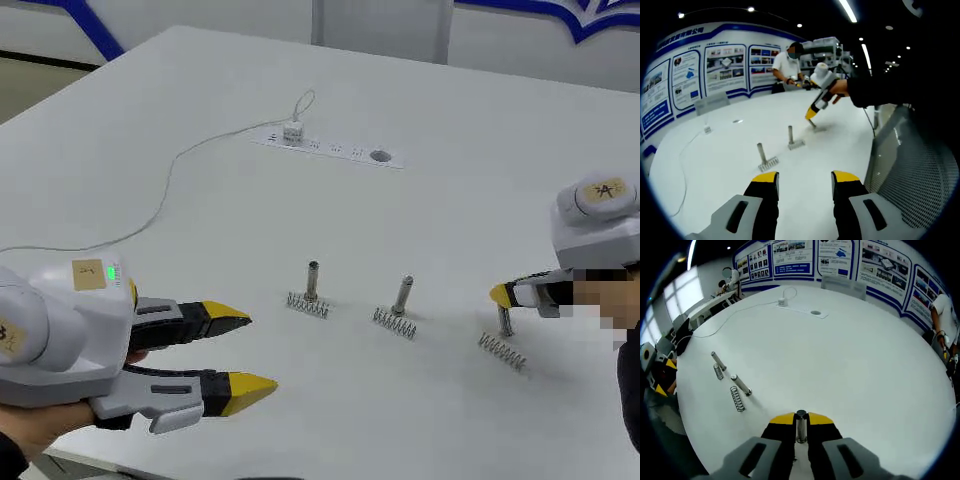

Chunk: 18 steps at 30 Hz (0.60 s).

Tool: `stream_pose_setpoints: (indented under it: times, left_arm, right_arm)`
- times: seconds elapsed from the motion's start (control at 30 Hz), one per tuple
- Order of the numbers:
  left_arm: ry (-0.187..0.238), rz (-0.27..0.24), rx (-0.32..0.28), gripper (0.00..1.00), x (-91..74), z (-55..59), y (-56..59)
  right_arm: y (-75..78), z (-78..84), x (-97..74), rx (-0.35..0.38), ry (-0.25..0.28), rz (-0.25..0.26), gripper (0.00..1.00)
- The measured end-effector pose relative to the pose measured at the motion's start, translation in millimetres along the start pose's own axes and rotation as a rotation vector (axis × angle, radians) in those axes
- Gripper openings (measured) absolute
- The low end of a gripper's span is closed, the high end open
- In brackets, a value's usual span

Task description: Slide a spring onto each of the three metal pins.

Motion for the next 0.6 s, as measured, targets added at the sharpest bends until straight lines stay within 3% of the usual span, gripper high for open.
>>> stream_pose_setpoints:
  times: [0.6]
  left_arm:
    - [-0.006, 0.002, 0.01, 0.42, -0.2, 0.8, 0.6]
  right_arm:
    - [-13.8, 9.8, -12.2, -0.014, 0.04, -0.005, 0.09]
Point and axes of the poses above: the centre of the closed fingertips' face, and the gripper's own axes: x roughly forward along the fingers, y roughly to its right, z roughly out of its underside, the point moved 3 cm from there along -x, roughly backward along the fingers, and after that the axes turned 6 degrees about -y, right-handed, at the moved point
